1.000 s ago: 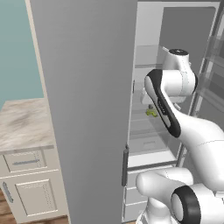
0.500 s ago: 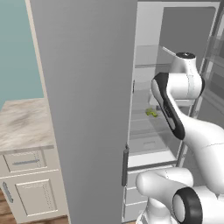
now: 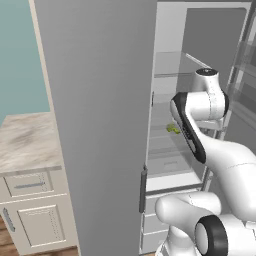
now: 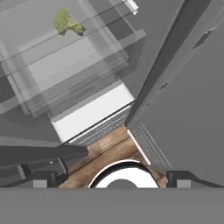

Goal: Fully open the fridge drawer.

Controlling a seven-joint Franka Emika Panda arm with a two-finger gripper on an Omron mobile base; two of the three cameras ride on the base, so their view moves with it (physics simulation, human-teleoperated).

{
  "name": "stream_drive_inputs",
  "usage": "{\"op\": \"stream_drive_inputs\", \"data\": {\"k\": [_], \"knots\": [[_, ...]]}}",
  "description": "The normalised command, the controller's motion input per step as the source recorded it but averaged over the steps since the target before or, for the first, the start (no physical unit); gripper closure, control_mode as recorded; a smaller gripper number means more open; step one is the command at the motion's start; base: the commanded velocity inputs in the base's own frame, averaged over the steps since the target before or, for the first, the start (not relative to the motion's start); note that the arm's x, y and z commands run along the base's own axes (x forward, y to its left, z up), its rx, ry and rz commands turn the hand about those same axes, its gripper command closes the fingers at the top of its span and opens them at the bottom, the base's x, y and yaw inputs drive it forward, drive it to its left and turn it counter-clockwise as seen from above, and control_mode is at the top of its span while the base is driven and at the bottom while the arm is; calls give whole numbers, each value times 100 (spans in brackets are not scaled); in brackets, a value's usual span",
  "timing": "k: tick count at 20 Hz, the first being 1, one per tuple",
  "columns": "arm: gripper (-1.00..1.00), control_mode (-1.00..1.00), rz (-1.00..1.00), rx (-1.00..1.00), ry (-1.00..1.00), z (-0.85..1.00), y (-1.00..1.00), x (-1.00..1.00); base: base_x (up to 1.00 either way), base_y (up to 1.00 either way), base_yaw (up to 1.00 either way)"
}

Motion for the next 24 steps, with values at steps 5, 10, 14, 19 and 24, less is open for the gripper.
{"op": "stream_drive_inputs", "data": {"k": [5,10,14,19,24], "knots": [[-100,-100,-30,0,0,-32,-30,26,0,0,0],[-100,-100,-20,5,-8,-21,-30,33,0,0,0],[-100,-100,-2,18,-14,-15,-6,34,0,0,0],[-100,-100,4,6,-8,-21,3,33,0,0,0],[-100,-100,4,0,3,-30,5,24,0,0,0]]}}
